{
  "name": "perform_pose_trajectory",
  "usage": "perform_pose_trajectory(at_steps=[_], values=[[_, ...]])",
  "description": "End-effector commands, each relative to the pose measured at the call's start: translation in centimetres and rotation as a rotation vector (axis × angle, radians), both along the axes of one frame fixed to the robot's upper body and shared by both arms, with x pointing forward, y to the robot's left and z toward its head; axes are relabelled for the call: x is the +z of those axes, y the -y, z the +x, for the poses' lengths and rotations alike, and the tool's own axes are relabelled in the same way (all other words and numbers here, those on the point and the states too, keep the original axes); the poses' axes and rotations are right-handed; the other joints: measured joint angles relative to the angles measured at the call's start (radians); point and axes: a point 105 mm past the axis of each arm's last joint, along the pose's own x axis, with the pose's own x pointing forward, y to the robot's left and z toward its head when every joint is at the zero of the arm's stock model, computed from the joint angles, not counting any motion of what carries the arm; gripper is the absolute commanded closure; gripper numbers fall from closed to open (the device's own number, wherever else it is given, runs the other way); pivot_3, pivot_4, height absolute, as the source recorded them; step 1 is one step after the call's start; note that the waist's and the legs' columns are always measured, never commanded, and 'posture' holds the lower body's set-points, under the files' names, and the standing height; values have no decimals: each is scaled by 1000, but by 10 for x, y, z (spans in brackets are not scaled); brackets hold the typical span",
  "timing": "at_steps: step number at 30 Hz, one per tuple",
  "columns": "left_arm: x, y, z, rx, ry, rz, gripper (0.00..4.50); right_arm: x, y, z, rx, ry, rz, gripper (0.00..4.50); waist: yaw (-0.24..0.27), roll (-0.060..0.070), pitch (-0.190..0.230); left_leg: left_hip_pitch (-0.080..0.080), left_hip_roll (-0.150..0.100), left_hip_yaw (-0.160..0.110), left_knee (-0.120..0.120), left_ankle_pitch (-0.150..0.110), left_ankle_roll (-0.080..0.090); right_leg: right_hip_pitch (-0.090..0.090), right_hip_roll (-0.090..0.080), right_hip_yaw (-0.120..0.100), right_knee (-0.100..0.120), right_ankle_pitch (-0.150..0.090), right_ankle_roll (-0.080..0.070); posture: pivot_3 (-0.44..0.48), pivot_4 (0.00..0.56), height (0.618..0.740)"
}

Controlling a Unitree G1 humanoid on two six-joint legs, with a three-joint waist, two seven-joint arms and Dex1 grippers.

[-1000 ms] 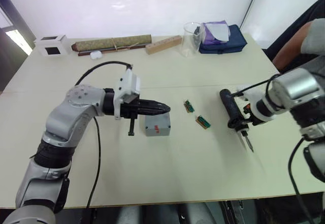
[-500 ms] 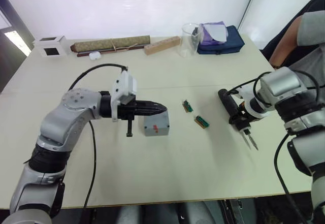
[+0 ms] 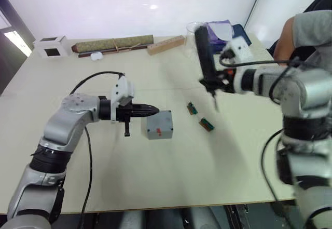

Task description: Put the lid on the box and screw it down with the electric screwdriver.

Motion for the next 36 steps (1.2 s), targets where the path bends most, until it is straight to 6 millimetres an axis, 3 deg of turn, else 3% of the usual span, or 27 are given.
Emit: perform_pose_trajectory(at_steps=[1, 6, 10, 16, 21, 36], values=[[4, 3, 6, 11, 44, 17, 4500, 33, -9, -22, -11, 312, 86, 2434, 9, 0, 0, 0, 0, 0, 0, 0, -1, 0, -1, -1, 0, 0, 0, 0, 150, 736], [-5, 11, 16, 38, 3, -3, 4500, 17, -44, -45, 88, 481, 154, 2434, 25, -1, 0, 0, -3, 1, 4, 1, -1, 2, -4, 0, 0, 1, 2, 0, 150, 736], [-19, 16, 22, 53, -31, 11, 4500, -2, -54, -48, 101, 525, 168, 2434, 22, -1, 0, 0, -3, 1, 4, 1, -1, 2, -3, 0, 0, 1, 2, 0, 150, 736], [-47, 18, 28, 85, -77, 69, 4500, -23, -55, -44, 62, 524, 187, 2434, 22, -1, 0, 1, -3, 0, 4, 1, -2, 2, -3, 0, 1, 1, 2, 0, 150, 736], [-61, 17, 32, 109, -83, 97, 4500, -28, -60, -47, 54, 507, 233, 2434, 22, -1, -1, 1, -3, 0, 4, 1, -2, 2, -3, 1, 2, 1, 2, 0, 150, 736], [-65, 19, 29, 109, -87, 98, 4500, -46, -64, -42, 36, 489, 221, 2434, 22, -1, -1, 2, -3, 0, 10, 1, -2, 4, -2, 1, 8, 1, 2, 0, 150, 736]])
